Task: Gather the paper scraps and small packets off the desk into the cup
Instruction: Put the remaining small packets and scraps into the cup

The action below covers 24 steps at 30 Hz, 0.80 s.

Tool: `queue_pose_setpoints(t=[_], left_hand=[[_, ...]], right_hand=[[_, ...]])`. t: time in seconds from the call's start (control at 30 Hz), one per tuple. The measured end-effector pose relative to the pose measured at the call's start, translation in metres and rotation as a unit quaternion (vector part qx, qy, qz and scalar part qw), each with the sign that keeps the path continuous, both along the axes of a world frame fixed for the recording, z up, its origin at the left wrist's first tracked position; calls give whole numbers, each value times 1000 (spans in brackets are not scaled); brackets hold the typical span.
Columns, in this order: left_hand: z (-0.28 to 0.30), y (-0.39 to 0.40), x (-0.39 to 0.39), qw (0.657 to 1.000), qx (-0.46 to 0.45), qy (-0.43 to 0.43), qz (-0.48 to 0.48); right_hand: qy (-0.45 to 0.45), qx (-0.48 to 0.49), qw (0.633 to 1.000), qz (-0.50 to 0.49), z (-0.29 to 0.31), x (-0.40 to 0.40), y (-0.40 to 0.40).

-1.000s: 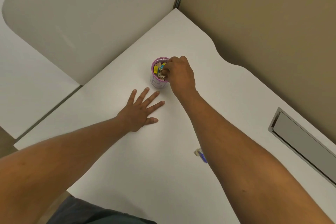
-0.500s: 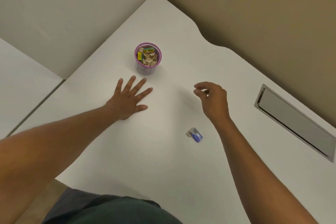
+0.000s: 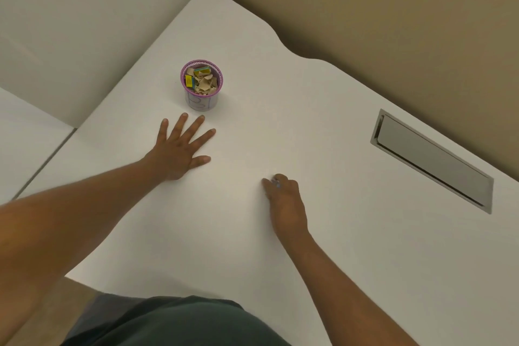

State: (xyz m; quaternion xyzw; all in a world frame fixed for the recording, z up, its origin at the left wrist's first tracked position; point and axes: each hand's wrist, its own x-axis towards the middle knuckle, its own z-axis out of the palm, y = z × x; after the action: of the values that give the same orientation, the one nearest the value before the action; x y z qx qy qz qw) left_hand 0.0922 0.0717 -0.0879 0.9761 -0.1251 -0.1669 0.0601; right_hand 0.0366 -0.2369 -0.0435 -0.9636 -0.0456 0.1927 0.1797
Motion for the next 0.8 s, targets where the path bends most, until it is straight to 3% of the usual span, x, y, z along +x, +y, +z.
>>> queue_pose_setpoints(t=[0.1,0.27,0.43,0.6,0.7,0.8], left_hand=[[-3,1,0,1000,-6,-2,9],[-6,1,0,999,-21,0,26],[-14,4,1,999,-34,11,20],[-18,6,1,999,-30,-3,13],[-20,6,1,1000,-28,2,11],[-20,5,1,999,-36,5,12]], right_hand=[[-21,-18,999,35,-1,3,6],[-128,-132,975,127,2,19,8],[-107,-8,994,35,18,42,23],[-245,145,957,59,65,107,93],[-271,163,943,102,84,151,137],[-253,110,942,190,88,181,167]])
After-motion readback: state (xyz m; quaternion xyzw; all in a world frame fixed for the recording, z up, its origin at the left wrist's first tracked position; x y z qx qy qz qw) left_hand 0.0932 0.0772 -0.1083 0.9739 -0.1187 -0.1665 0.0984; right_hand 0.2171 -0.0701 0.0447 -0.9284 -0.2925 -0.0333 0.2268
